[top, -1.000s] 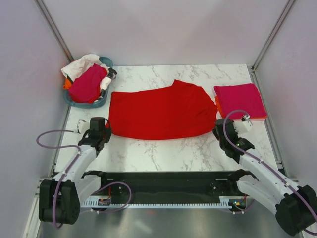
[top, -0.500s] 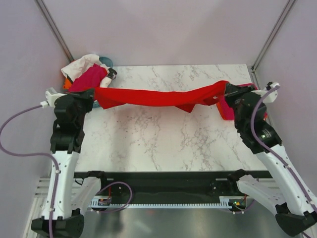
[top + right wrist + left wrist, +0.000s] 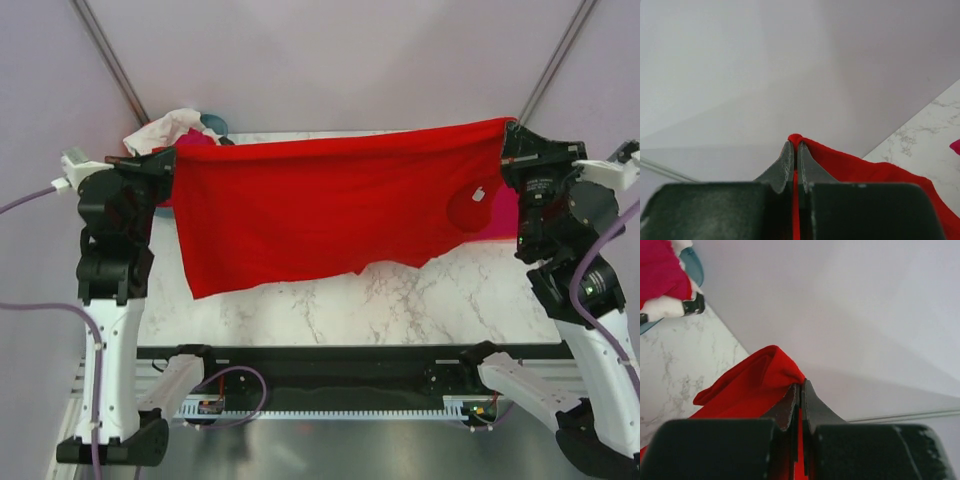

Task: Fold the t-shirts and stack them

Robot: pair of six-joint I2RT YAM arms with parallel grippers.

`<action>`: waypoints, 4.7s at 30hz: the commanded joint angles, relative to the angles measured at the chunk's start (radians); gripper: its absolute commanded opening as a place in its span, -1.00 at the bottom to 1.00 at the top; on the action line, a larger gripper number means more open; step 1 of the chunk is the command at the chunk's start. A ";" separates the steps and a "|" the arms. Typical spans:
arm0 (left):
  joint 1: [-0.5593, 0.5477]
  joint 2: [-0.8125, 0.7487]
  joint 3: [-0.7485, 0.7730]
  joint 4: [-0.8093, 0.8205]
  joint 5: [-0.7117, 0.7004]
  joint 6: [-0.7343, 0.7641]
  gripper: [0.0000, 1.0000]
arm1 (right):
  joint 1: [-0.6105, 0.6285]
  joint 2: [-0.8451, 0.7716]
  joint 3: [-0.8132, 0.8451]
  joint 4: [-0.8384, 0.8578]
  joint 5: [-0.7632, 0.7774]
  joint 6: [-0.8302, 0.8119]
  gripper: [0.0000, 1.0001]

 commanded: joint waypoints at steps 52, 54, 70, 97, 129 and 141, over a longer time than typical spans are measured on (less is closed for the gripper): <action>0.065 0.642 -0.387 0.728 0.427 0.007 -0.95 | -0.569 0.446 -0.612 0.515 -0.842 0.192 -1.00; 0.063 0.599 -0.494 0.756 0.412 0.021 -0.95 | -0.568 0.405 -0.710 0.522 -0.828 0.194 -1.00; 0.176 0.240 -0.913 0.624 0.305 0.082 -0.95 | -0.566 0.156 -0.996 0.369 -0.865 0.100 -1.00; 0.189 -0.220 -0.897 0.100 0.194 0.187 0.66 | -0.556 -0.193 -0.987 -0.004 -0.726 -0.031 0.17; -0.498 0.954 -0.127 0.649 0.412 0.331 0.31 | -0.253 0.903 -0.267 0.122 -0.530 -0.401 -0.16; -0.592 1.192 0.085 0.578 0.368 0.346 0.06 | -0.249 1.049 -0.192 0.123 -0.544 -0.406 -0.25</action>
